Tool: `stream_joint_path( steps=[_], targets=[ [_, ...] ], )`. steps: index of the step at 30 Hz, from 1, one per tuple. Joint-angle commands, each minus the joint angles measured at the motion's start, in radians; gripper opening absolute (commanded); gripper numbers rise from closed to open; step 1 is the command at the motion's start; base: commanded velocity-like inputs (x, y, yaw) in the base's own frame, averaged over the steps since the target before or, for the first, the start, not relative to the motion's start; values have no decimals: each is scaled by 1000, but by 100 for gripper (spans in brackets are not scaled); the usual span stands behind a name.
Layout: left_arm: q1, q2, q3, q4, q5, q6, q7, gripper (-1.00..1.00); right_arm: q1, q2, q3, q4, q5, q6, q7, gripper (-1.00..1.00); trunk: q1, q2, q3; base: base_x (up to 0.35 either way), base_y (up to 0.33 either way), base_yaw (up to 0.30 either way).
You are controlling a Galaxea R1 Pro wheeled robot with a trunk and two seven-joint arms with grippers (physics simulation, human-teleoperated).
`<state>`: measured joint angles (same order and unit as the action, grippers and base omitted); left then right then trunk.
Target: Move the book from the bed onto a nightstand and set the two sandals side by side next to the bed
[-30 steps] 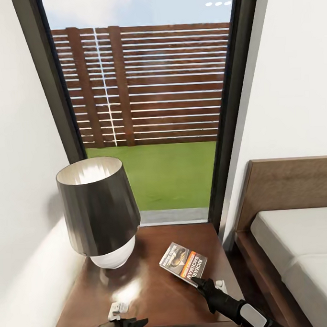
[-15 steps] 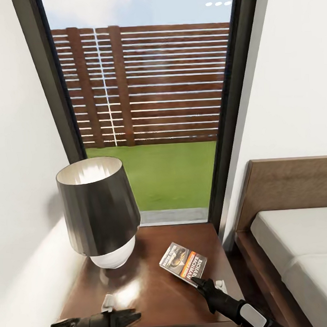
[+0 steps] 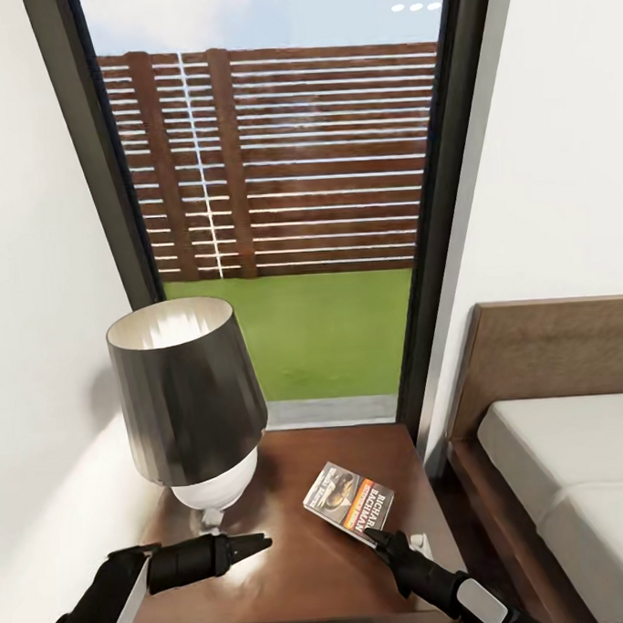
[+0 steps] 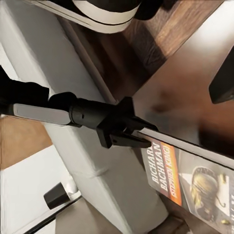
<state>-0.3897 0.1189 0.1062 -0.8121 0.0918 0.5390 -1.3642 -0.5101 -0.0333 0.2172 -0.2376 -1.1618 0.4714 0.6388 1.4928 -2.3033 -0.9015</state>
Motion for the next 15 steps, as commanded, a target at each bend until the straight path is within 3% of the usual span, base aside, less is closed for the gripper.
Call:
stream_joint_path(
  steps=[1, 10, 15],
  targets=[
    [-1, -3, 0, -3, 2, 11, -3, 100, -1, -1, 5, 0, -12, 6, 1, -100, 4, -8, -4, 0, 0, 0],
    [-1, -7, 0, -7, -1, 10, 0, 100, -1, -1, 5, 0, -12, 6, 1, -100, 4, -8, -4, 0, 0, 0],
    [-1, -8, 0, -6, -1, 10, 1, 100, -1, -1, 6, 0, -12, 6, 1, -100, 23, -43, -20, 0, 0, 0]
  ],
)
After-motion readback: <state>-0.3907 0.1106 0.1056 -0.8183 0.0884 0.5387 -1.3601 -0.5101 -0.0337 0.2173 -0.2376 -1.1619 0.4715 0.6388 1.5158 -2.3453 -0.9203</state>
